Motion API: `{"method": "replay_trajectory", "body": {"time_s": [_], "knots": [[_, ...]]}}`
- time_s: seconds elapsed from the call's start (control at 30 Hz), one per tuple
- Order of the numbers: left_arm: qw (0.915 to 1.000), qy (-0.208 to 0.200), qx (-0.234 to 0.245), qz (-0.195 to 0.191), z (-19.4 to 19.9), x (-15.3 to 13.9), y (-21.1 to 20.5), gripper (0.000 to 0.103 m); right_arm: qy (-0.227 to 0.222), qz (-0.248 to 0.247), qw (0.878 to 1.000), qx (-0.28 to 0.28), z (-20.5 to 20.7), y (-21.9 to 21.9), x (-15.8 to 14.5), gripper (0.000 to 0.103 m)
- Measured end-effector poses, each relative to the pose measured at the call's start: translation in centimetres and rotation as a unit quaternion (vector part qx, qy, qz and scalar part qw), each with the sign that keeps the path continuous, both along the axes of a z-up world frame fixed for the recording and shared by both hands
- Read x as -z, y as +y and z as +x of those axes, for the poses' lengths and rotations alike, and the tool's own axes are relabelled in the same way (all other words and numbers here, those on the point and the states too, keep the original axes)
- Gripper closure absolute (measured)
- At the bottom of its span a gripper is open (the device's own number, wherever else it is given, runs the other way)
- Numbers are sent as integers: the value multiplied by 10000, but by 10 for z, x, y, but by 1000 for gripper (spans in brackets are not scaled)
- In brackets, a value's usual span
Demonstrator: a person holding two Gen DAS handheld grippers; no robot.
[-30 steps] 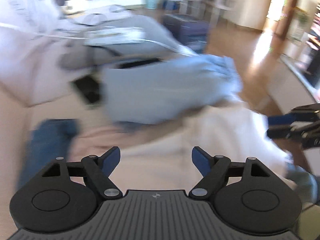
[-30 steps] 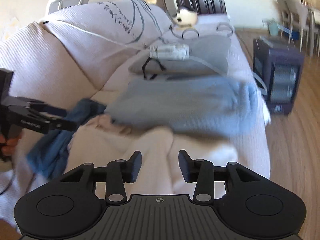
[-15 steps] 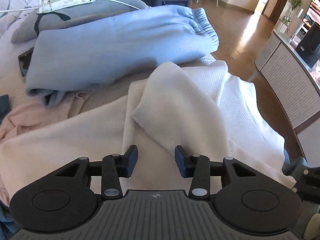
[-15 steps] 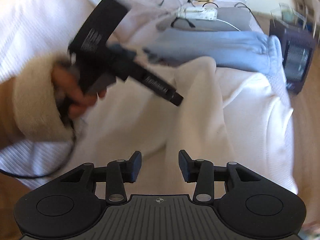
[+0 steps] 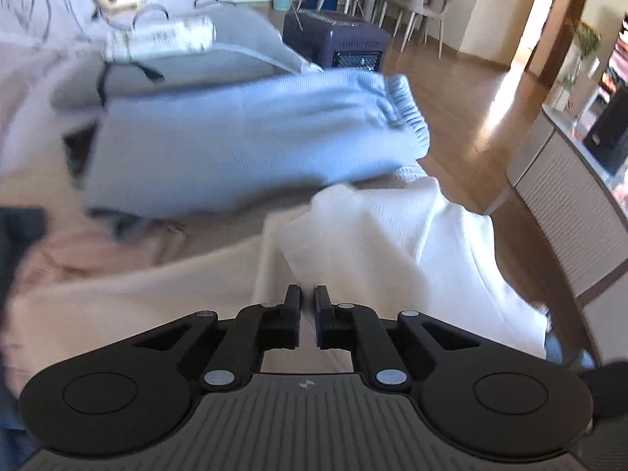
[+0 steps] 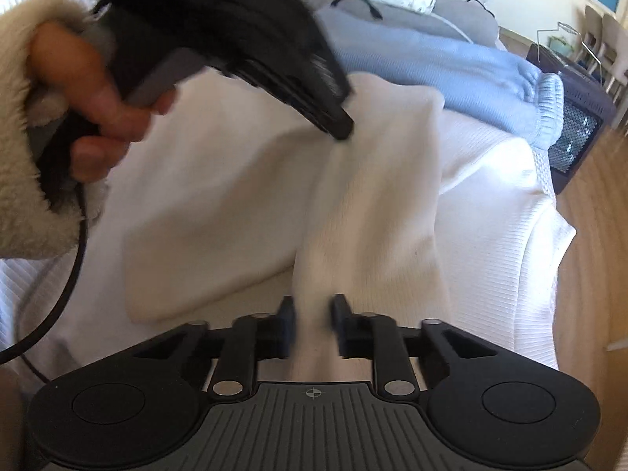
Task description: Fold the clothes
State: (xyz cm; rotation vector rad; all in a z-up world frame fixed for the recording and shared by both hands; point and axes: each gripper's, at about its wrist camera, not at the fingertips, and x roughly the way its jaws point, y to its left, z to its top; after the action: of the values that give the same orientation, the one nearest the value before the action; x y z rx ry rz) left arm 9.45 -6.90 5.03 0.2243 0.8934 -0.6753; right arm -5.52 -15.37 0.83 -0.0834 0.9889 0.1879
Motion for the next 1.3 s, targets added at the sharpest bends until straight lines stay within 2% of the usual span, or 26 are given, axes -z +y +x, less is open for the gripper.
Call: {"method": "replay_trajectory", "body": {"time_s": [0.13, 0.2, 0.23, 0.3, 0.37, 0.4, 0.43, 0.5, 0.63, 0.77, 0.9, 0.97, 1.0, 1.13, 1.3], "knots": [[9995, -157, 5, 289, -9, -14, 18, 96, 26, 761, 9969, -177, -1, -7, -11, 88], [9992, -111, 21, 372, -5, -3, 22, 96, 54, 934, 9953, -262, 0, -6, -13, 87], [9991, -52, 6, 419, -2, 7, 21, 95, 120, 886, 9957, -225, 0, -4, -10, 84], [9983, 66, -63, 582, 7, 31, 16, 89, 350, 874, 9954, -154, 6, -4, 2, 82], [9974, 61, -112, 710, 12, 48, 14, 73, 580, 874, 9944, -126, 10, -2, 14, 74], [9972, -16, -129, 739, 12, 49, 14, 71, 565, 837, 9947, -172, 9, 0, 14, 67], [9972, -31, -147, 730, 11, 47, 16, 69, 545, 802, 9951, -214, 8, 3, 14, 55], [9975, -54, -180, 688, 11, 39, 23, 65, 443, 747, 9959, -260, 5, 5, 10, 42], [9979, -71, -304, 565, 8, 22, 45, 62, 86, 939, 9955, -73, -1, -3, -2, 41], [9986, -40, -332, 404, -3, 9, 58, 60, -376, 1152, 9910, 577, -11, -27, -17, 41], [9996, -124, -206, 171, -14, -3, 53, 60, -586, 1302, 9819, 1245, -23, -51, -25, 42], [9998, -189, -9, 44, -20, -9, 43, 62, -565, 1368, 9754, 1635, -20, -65, -23, 45], [9997, -229, 111, -5, -22, -11, 36, 63, -524, 1415, 9731, 1739, -21, -69, -21, 54], [9983, -169, 552, -125, -28, -8, 6, 70, -291, 1431, 9734, 1767, -22, -72, -13, 69], [9967, 2, 801, 98, -33, 15, -23, 74, 116, 980, 9836, 1509, -15, -57, 3, 70]]}}
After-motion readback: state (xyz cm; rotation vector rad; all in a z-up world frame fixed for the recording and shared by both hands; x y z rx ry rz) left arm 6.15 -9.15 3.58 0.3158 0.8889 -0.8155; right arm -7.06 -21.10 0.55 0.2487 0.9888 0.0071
